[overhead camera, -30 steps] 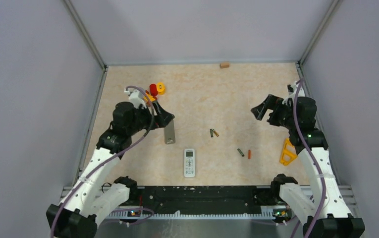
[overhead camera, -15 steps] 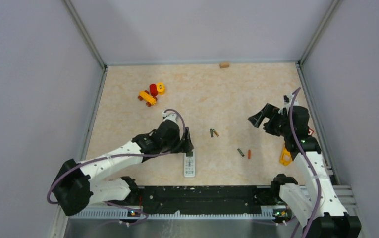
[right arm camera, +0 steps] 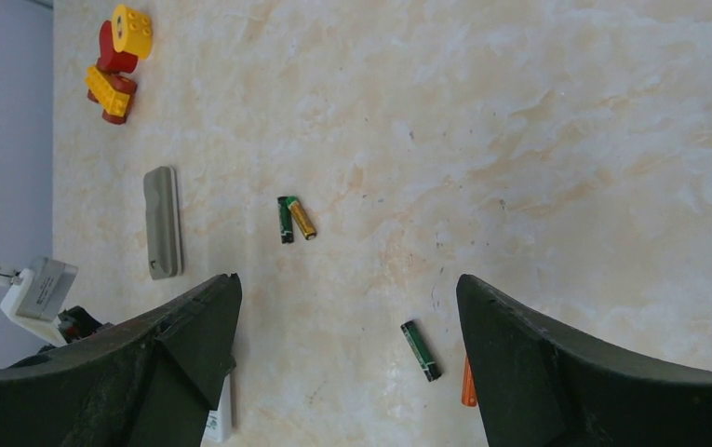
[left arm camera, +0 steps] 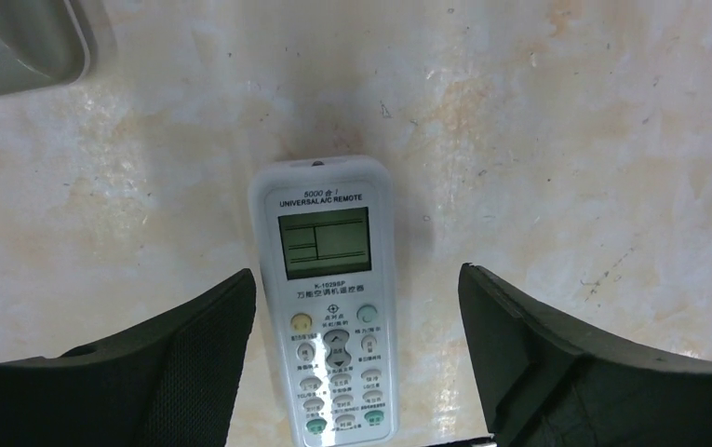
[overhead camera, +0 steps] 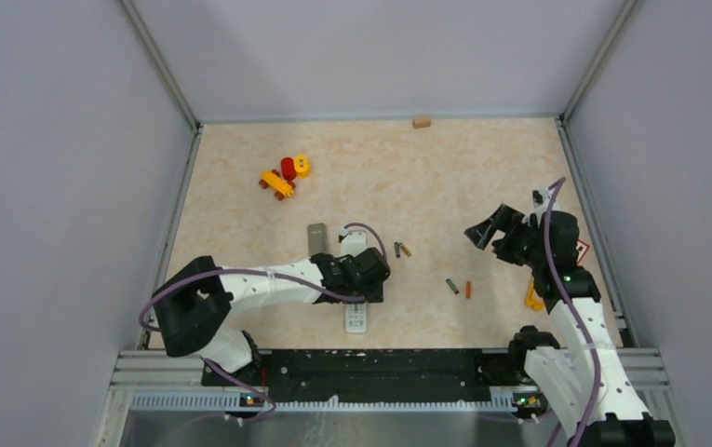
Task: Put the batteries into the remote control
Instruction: Pick up the remote control from the center of the board.
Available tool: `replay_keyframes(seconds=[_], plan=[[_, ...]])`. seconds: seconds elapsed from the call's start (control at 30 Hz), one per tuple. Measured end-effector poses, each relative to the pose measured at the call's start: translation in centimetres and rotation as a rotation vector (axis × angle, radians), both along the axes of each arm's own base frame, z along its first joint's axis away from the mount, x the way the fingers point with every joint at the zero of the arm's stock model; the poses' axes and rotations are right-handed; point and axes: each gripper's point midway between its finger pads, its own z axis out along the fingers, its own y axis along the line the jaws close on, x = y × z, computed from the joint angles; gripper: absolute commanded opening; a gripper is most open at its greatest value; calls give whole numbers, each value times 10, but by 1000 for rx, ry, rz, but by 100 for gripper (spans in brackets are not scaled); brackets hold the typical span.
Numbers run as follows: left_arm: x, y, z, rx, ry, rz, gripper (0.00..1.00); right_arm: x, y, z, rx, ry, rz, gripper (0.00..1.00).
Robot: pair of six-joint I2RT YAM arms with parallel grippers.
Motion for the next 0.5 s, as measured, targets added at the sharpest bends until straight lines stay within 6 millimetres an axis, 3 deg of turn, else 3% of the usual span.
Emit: replay_keyframes(seconds=[0.23,0.33,0.5], plan=[[2,4,-17,76,26,70,74,-6,1,-11,6,27,3,87],[5,3,-19,107,31,90,61,-6,1,-13,4,32,2,86],[7,3,-19,124,25,96,29,-6,-1,-13,-2,31,-7,86]])
